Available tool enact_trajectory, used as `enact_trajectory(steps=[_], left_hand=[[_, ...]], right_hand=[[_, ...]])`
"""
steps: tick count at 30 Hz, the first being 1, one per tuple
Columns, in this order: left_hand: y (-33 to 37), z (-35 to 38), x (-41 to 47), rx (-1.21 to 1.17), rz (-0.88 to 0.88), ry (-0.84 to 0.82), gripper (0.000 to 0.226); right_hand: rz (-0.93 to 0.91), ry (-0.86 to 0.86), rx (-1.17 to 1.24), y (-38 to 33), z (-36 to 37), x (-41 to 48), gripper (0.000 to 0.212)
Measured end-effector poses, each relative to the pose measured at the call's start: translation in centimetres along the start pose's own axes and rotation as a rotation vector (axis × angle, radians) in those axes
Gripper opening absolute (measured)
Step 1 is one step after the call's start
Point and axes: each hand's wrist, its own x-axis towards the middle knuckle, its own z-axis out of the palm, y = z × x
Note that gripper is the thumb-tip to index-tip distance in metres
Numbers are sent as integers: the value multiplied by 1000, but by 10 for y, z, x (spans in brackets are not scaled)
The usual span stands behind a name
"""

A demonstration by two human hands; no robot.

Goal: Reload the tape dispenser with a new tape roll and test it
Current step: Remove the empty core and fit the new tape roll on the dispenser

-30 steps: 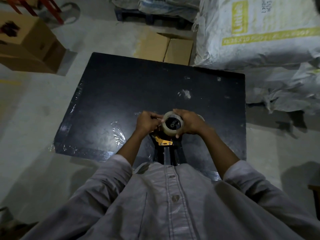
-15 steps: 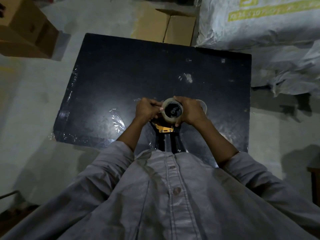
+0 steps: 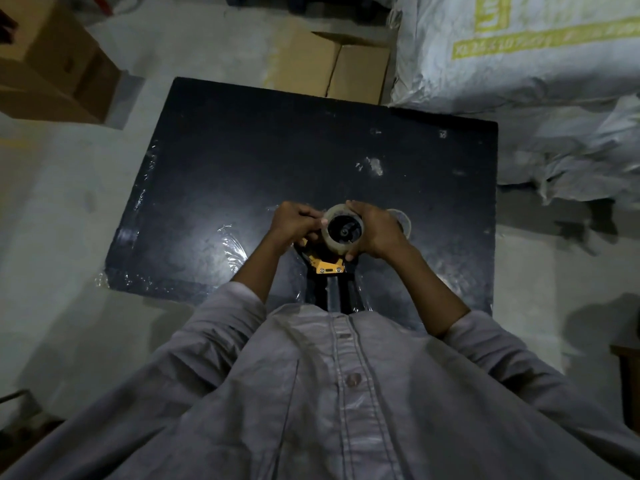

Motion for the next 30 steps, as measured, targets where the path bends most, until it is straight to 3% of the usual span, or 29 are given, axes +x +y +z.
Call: enact_trajectory(steps=[4, 23, 30], left_hand=[[1, -2, -2, 60, 19, -17, 38], [-5, 11, -8, 104, 5, 92, 21], [-6, 17, -3, 352, 103, 146, 21]], right_hand=[[36, -17, 25, 2, 2, 5, 140], [94, -17, 4, 1, 27, 4, 129], [65, -47, -24, 3, 22, 9, 133]])
